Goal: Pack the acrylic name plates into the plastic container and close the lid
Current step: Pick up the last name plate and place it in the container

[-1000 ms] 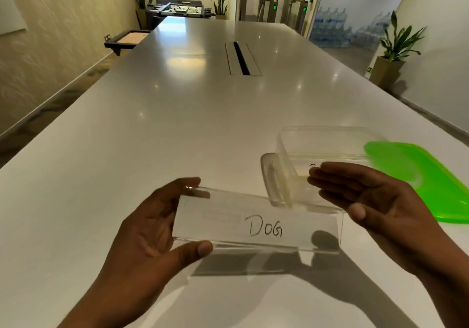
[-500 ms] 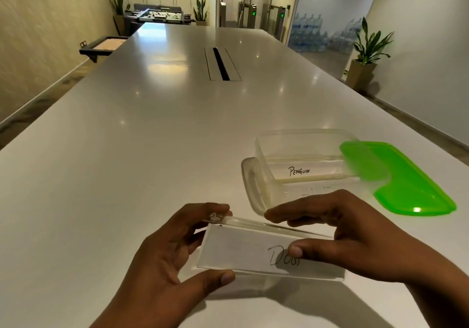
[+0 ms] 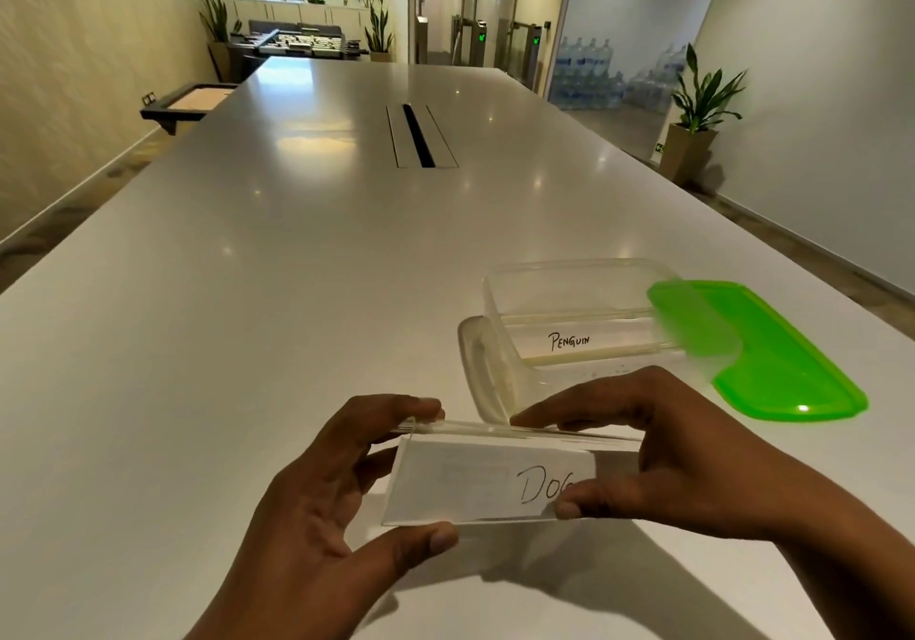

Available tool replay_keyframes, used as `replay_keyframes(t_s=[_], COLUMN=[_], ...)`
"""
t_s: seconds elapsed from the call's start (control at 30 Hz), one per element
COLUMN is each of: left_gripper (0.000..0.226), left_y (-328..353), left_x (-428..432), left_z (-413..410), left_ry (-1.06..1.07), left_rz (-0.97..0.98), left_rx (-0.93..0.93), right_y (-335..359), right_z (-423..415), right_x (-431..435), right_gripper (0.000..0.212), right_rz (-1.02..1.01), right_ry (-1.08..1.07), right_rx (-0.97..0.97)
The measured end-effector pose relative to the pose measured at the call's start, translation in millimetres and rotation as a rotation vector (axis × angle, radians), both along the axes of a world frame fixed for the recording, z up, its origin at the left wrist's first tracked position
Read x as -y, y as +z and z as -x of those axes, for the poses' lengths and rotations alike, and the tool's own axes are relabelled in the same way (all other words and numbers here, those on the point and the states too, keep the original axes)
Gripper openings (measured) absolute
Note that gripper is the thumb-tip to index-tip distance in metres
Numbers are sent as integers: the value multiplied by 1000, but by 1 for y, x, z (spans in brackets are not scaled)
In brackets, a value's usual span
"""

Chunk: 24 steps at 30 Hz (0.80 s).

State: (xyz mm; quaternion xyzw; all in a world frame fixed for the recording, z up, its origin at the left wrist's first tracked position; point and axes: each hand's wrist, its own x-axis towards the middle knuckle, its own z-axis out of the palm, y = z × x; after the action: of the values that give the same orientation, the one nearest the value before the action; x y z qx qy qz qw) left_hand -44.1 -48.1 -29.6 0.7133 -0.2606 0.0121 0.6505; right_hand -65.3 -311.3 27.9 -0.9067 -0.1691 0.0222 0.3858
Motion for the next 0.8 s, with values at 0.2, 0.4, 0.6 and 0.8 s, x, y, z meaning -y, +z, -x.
replay_keyframes(t_s=[0.2, 0.4, 0.6, 0.8], left_gripper=[67, 99, 76, 82], left_y=[3, 4, -21, -69], left_x=[5, 2, -9, -27], left_z=[0, -10, -36, -52], left_ry=[32, 18, 217, 379], left_rz=[13, -43, -462, -956], left_rx=[63, 165, 193, 239], right_y=[7, 20, 39, 48], right_z=[1, -3, -20, -50], right_x=[-3, 6, 24, 50], right_gripper=[62, 60, 61, 69], right_rz=[114, 183, 262, 364], right_ry=[31, 61, 1, -111], right_rx=[127, 196, 302, 328])
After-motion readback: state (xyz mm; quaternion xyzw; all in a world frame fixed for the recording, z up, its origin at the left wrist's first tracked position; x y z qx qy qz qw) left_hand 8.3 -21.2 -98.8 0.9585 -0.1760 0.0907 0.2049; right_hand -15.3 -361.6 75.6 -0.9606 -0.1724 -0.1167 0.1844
